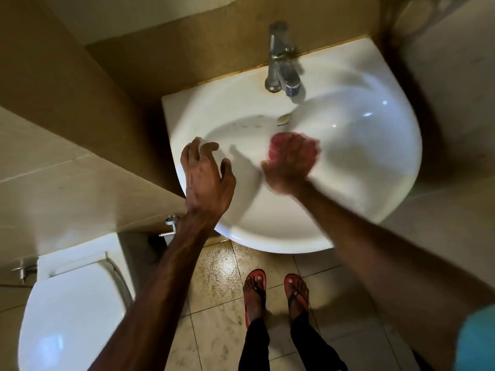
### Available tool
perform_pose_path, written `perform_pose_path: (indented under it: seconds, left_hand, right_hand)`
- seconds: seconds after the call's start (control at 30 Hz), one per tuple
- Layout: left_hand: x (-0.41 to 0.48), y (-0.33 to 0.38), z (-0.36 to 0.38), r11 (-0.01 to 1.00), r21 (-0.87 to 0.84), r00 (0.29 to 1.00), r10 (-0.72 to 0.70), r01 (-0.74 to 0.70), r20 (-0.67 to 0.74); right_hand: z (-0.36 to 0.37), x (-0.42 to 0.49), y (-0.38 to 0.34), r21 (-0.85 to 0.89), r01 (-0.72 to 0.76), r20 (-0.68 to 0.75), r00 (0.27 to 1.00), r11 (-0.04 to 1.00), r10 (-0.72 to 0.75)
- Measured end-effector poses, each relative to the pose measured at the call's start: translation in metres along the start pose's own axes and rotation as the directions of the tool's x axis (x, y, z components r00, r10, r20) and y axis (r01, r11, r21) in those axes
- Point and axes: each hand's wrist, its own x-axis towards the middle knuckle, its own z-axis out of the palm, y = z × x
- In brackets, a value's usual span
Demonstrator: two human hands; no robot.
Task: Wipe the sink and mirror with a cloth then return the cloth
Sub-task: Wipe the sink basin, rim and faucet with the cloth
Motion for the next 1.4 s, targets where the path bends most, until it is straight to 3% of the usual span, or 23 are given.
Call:
perform_pose_path:
  seconds: [0.03,0.1,0.2,0.23,0.3,0.33,0.4,0.5,0.6,0.63,0.7,0.77,0.83,0.9,0.97,1.0,1.07,1.13,1.23,1.3,1.37,1.4]
  left_hand:
    - [0.001,0.000,0.001,1.000,0.000,1.000,-0.008,0.008,0.000]
    - [0.003,0.000,0.002,1.000,0.003,1.000,-0.023,0.023,-0.002]
    - [0.004,0.000,0.003,1.000,0.007,1.000,-0.025,0.025,-0.002]
    - [0.003,0.001,0.004,1.000,0.012,1.000,-0.016,0.016,0.002]
    - [0.002,0.001,0.008,1.000,0.023,1.000,-0.005,0.005,0.008]
    - [0.001,0.002,0.009,1.000,0.020,1.000,-0.004,0.004,0.011]
    - [-0.002,0.005,0.013,1.000,0.012,1.000,0.017,-0.017,0.009]
    - [-0.007,0.015,0.015,0.999,-0.023,0.999,0.037,-0.037,0.009]
    - [-0.009,0.030,0.013,0.996,-0.054,0.995,0.072,-0.068,0.062]
    - [-0.009,0.035,0.012,0.995,-0.076,0.993,0.071,-0.064,0.099]
    - [-0.008,0.040,0.011,0.990,-0.141,0.977,0.042,-0.012,0.207]
    - [-0.007,0.042,0.014,0.987,-0.157,0.943,0.026,0.028,0.333]
    - [-0.006,0.042,0.022,0.994,-0.102,0.896,0.009,0.041,0.444]
    - [-0.007,0.043,0.030,0.999,-0.011,0.837,-0.024,0.037,0.547]
    - [-0.009,0.046,0.036,0.999,0.048,0.797,-0.043,0.017,0.603]
    - [-0.010,0.047,0.037,0.998,0.065,0.787,-0.050,0.013,0.614]
    - [-0.011,0.048,0.040,0.996,0.092,0.774,-0.072,0.018,0.629]
    - [-0.011,0.049,0.041,0.993,0.121,0.756,-0.085,0.008,0.649]
    - [-0.012,0.053,0.043,0.986,0.162,0.725,-0.090,-0.030,0.683]
    - [-0.015,0.053,0.047,0.980,0.190,0.722,-0.087,-0.063,0.686]
    - [-0.017,0.053,0.054,0.974,0.199,0.735,-0.055,-0.110,0.676]
    - [-0.017,0.054,0.057,0.972,0.198,0.737,-0.041,-0.127,0.675]
  right_hand:
    - [0.009,-0.023,-0.032,0.049,0.118,0.035,0.992,0.992,-0.119]
    - [0.020,-0.069,-0.059,0.212,0.412,0.077,0.897,0.886,-0.435]
    - [-0.023,-0.091,-0.003,0.384,0.663,0.251,0.595,0.643,-0.763]
    - [-0.035,-0.080,0.029,0.327,0.700,0.296,0.562,0.635,-0.772]
    - [-0.068,-0.034,0.096,0.123,0.654,0.289,0.696,0.746,-0.657]
    - [-0.082,-0.009,0.123,-0.015,0.626,0.215,0.764,0.780,-0.608]
    - [-0.090,0.021,0.157,-0.183,0.551,0.091,0.834,0.814,-0.544]
    - [-0.066,-0.018,0.102,0.142,0.588,0.150,0.783,0.796,-0.604]
    - [-0.054,-0.103,0.010,0.501,0.347,0.315,0.780,0.793,-0.541]
    - [-0.052,-0.122,-0.007,0.550,0.260,0.378,0.770,0.793,-0.514]
    - [-0.052,-0.139,-0.005,0.595,0.248,0.425,0.710,0.764,-0.561]
    - [-0.077,-0.133,0.028,0.556,0.344,0.446,0.645,0.757,-0.621]
    - [-0.110,-0.115,0.076,0.457,0.406,0.488,0.630,0.791,-0.605]
    - [-0.136,-0.088,0.123,0.187,0.495,0.447,0.726,0.848,-0.522]
    - [-0.143,-0.064,0.154,-0.175,0.450,0.342,0.862,0.876,-0.374]
    - [-0.138,-0.062,0.156,-0.244,0.409,0.253,0.902,0.879,-0.350]
    - [-0.110,-0.082,0.140,-0.147,0.443,0.145,0.894,0.885,-0.423]
    - [-0.087,-0.124,0.106,0.074,0.520,0.173,0.834,0.851,-0.524]
    - [-0.083,-0.156,0.075,0.266,0.478,0.242,0.807,0.837,-0.538]
    - [-0.093,-0.154,0.081,0.254,0.521,0.233,0.785,0.815,-0.574]
    - [-0.104,-0.140,0.109,0.111,0.626,0.182,0.751,0.772,-0.635]
    - [-0.110,-0.128,0.128,0.035,0.623,0.167,0.767,0.781,-0.619]
